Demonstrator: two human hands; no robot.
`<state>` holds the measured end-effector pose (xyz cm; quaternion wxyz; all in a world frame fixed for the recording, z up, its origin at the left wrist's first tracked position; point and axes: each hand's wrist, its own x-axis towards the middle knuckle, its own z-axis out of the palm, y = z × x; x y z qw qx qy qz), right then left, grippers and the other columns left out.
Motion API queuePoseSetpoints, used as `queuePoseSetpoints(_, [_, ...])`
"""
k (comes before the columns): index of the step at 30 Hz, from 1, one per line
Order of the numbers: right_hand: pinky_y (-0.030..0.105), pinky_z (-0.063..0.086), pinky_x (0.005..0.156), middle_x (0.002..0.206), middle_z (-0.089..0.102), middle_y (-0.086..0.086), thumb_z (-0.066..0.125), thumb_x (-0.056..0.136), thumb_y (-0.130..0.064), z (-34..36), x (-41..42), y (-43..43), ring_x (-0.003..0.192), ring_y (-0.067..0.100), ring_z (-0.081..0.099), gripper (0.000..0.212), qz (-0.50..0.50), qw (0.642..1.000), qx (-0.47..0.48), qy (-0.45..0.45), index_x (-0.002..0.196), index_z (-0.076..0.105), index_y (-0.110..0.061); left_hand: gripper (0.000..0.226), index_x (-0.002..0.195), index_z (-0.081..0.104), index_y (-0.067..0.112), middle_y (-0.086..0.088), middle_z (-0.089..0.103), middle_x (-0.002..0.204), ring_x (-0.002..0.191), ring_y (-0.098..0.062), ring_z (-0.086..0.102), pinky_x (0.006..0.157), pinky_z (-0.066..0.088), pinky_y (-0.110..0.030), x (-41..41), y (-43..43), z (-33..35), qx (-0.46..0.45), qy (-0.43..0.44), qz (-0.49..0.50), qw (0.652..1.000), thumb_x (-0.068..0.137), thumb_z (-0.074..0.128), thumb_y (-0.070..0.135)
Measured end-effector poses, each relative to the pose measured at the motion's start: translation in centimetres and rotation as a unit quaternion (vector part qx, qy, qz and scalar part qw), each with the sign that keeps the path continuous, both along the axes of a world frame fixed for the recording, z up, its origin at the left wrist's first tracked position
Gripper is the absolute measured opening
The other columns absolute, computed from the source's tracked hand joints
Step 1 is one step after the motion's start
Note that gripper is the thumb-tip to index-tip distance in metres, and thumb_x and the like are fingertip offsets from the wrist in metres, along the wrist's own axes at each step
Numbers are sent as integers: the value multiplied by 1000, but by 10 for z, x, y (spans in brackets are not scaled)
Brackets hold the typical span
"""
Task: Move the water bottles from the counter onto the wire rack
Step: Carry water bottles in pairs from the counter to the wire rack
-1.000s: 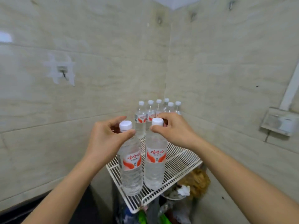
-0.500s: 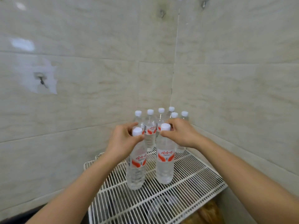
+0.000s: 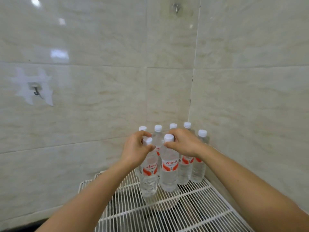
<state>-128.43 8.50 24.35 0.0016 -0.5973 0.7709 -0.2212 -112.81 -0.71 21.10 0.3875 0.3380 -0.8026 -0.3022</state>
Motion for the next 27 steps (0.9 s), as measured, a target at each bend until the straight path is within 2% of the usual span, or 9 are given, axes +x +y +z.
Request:
queuePoseSetpoints(2, [39,45,60,72,57,5,60,83,-35,-3,-9,-6,72,28,61,26,4,1000,4,-1,75,53,-12,37,107,64,19,3,54,72,67,-19,54,68,51,-34,-8,-4,-2,2,-2,16,1000,73,78,20])
queuePoseSetpoints(5, [36,43,58,67,54,1,60,85,-33,-7,-16,-13,64,22,56,26,11,1000,12,5,68,48,-17,38,110,64,19,-10,65,84,78,-28,63,66,47,-29,-16,-7,-5,4,-6,24,1000,74,78,19])
queuePoseSetpoints(10, [34,40,57,65,50,-3,59,86,-35,-12,-22,-23,62,17,50,30,10,1000,9,12,64,43,-22,37,109,65,19,15,48,66,60,-5,47,59,41,-24,-25,-13,-7,-17,-11,29,999,74,77,21])
queuePoseSetpoints(14, [36,43,60,69,52,-1,60,87,-36,-13,-22,-28,70,22,56,28,19,1000,10,15,69,47,-18,39,110,65,19,12,54,73,68,-10,54,67,48,-27,-26,-16,-6,-17,-14,27,999,73,78,21])
queuePoseSetpoints(18, [39,47,65,76,55,1,60,89,-36,-13,-21,-30,76,25,59,26,25,999,3,34,77,52,-15,38,110,65,18,9,58,77,73,-10,56,70,48,-27,-25,-17,-6,-21,-8,24,999,74,78,20])
queuePoseSetpoints(23, [37,46,63,80,58,3,59,90,-37,-17,-18,-32,77,25,59,26,26,998,-9,49,78,52,-15,39,111,65,19,8,59,80,76,-10,57,70,46,-25,-20,-17,-10,-28,4,31,999,75,77,21])
queuePoseSetpoints(27, [35,44,61,80,59,2,60,89,-39,-17,-22,-34,76,24,59,27,8,999,0,48,76,50,-17,37,108,63,23,7,61,80,76,-13,60,70,51,-30,-16,-17,-12,-27,7,33,999,74,78,24])
